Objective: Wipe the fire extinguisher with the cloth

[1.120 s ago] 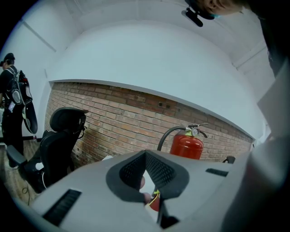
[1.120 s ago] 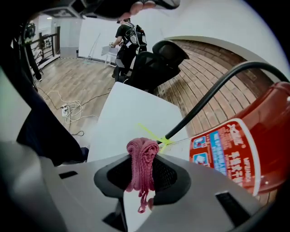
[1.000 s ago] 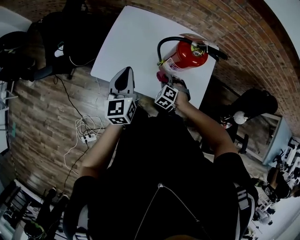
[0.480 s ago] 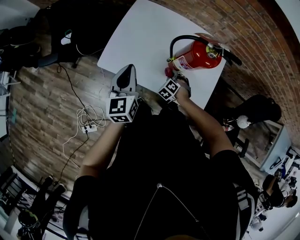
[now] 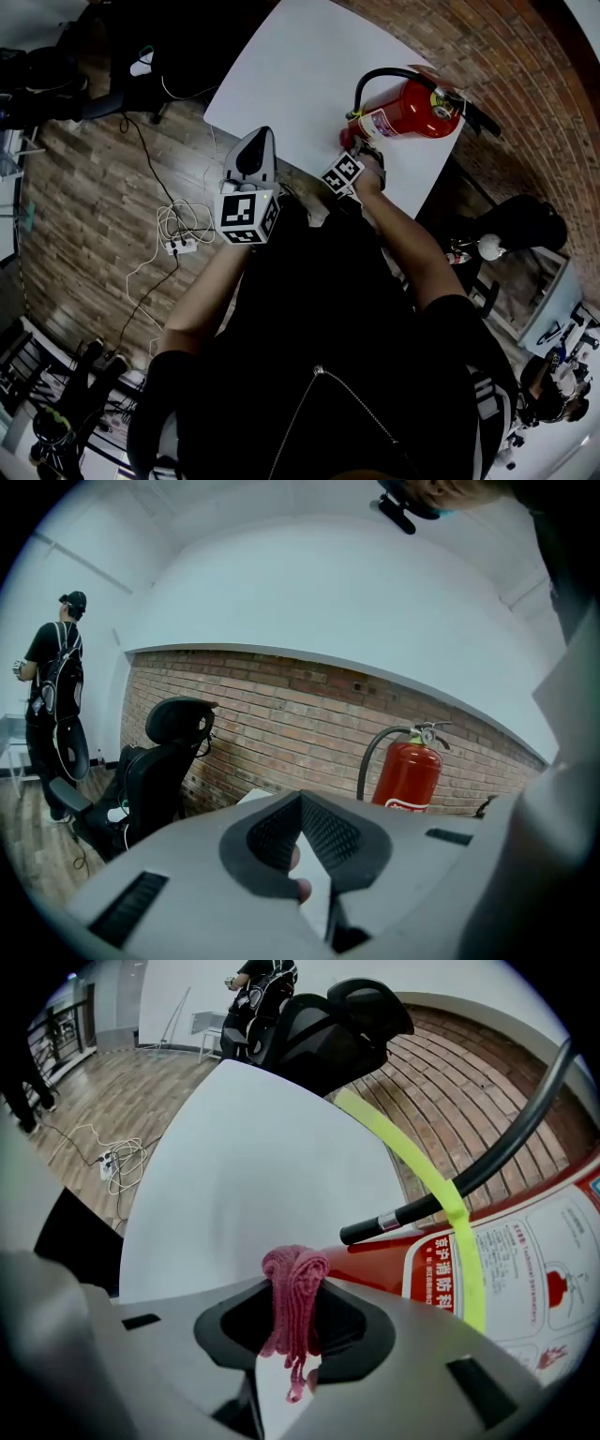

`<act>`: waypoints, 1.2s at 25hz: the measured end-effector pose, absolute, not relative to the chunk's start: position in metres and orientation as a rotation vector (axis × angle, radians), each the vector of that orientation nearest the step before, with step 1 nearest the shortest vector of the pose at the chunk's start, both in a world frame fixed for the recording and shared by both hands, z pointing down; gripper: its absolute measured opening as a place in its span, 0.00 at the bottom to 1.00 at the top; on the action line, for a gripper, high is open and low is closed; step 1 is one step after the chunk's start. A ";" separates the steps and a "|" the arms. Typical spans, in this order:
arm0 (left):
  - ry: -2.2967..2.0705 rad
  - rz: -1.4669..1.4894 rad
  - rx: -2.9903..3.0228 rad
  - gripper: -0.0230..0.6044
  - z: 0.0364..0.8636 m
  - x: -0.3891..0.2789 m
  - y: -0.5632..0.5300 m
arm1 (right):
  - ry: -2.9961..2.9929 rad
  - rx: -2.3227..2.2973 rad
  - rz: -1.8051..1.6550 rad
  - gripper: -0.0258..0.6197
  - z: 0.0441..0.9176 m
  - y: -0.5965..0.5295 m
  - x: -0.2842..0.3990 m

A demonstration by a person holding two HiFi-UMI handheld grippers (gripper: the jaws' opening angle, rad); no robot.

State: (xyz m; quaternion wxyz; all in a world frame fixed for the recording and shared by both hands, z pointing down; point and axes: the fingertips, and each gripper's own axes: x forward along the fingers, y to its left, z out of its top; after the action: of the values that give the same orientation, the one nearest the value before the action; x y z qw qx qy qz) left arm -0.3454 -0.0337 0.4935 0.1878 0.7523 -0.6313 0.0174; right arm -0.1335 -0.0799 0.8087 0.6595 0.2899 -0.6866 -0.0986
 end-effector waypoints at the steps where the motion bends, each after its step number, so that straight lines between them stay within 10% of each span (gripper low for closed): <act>1: -1.778 0.050 2.115 0.05 0.494 -0.347 -0.033 | -1.549 0.657 -0.227 0.22 0.810 -0.080 -0.133; 30: -1.752 -0.060 2.144 0.05 0.483 -0.345 -0.045 | -1.571 0.685 -0.223 0.22 0.722 -0.080 -0.128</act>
State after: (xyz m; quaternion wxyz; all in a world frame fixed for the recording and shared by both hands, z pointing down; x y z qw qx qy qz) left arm -0.3452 -0.0448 0.4835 0.1852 0.7608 -0.6216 -0.0214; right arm -0.1284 -0.0800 0.7221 0.6492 0.3014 -0.6914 -0.0983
